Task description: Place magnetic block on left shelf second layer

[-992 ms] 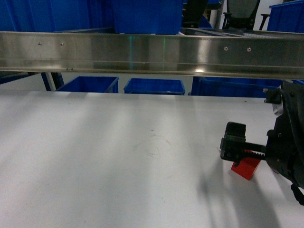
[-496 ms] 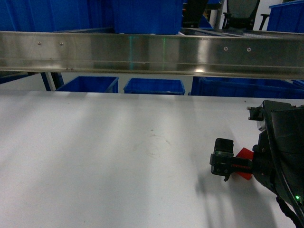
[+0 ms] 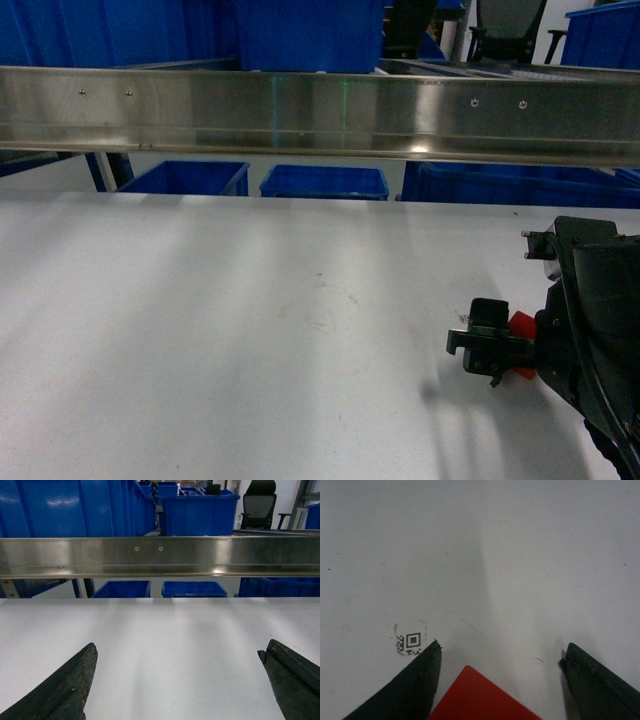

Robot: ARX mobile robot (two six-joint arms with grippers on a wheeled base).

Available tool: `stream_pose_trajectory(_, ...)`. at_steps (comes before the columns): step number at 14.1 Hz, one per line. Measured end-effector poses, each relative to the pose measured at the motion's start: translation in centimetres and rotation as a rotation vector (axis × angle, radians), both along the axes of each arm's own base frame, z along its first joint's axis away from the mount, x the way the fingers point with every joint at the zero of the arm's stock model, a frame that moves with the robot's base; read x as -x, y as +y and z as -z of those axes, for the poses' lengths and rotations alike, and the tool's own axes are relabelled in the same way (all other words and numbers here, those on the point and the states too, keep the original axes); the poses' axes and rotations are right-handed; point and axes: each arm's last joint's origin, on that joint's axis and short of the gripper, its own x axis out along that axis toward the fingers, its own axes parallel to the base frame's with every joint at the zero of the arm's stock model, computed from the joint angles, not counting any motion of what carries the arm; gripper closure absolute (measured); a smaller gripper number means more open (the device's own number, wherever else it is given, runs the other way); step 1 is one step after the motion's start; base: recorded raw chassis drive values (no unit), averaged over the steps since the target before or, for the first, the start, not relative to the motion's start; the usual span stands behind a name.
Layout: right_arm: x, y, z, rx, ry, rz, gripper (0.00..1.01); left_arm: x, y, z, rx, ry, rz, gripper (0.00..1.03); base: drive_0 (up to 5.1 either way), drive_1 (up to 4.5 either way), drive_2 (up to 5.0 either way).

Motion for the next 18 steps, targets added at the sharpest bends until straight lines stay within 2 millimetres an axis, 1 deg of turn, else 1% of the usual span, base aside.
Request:
stream_pose_trajectory(1,0.2,-0.4,0.0,0.009,-0.006,0.005,0.51,0.0,0.0,0.0,0.0,0.0,0.0,0.05,0.0,0.0,0.0)
stream_pose_trajectory(2,1.0,-0.6,-2.1,0.039,-0.051,-0.061,0.58,0.0,0.0,0.0,0.0,0.0,0.0,0.05,0.0,0.0,0.0)
stream_pose_trajectory(3,1.0,-0.8,-4.6,0.043,-0.112,-0.082,0.58,0.0,0.0,0.0,0.0,0.0,0.0,0.05,0.0,0.0,0.0)
stream_pose_trajectory(5,1.6,-1.1,-10.8,0.062,-0.286,-0.111,0.58,0.0,0.0,0.0,0.0,0.0,0.0,0.05,0.0,0.0,0.0)
stream_pose_trajectory(6,2.1,-1.3,-12.8,0.075,-0.346,-0.117,0.58,0.0,0.0,0.0,0.0,0.0,0.0,0.05,0.0,0.0,0.0)
stream_pose_trajectory(7,2.8,-1.9,-14.4,0.094,-0.394,-0.108,0.58,0.0,0.0,0.0,0.0,0.0,0.0,0.05,0.0,0.0,0.0)
stream_pose_trajectory(8,3.3,-2.9,-15.4,0.112,-0.422,-0.088,0.58,0.0,0.0,0.0,0.0,0.0,0.0,0.05,0.0,0.0,0.0)
stream_pose_trajectory(10,4.5,-6.2,-17.1,0.146,-0.459,-0.001,0.58,0.0,0.0,0.0,0.0,0.0,0.0,0.05,0.0,0.0,0.0)
stream_pose_trajectory(12,5.3,-8.8,-17.6,0.157,-0.449,0.054,0.58,0.0,0.0,0.0,0.0,0.0,0.0,0.05,0.0,0.0,0.0)
stream_pose_trajectory(13,5.8,-9.1,-18.0,0.16,-0.45,0.055,0.58,0.0,0.0,0.0,0.0,0.0,0.0,0.05,0.0,0.0,0.0)
stream_pose_trajectory(15,7.2,-9.0,-19.6,0.171,-0.485,0.023,0.58,0.0,0.0,0.0,0.0,0.0,0.0,0.05,0.0,0.0,0.0)
stream_pose_trajectory(16,7.8,-9.0,-20.0,0.176,-0.499,0.023,0.58,0.0,0.0,0.0,0.0,0.0,0.0,0.05,0.0,0.0,0.0)
stream_pose_trajectory(18,8.6,-9.1,-19.9,0.178,-0.49,0.021,0.58,0.0,0.0,0.0,0.0,0.0,0.0,0.05,0.0,0.0,0.0)
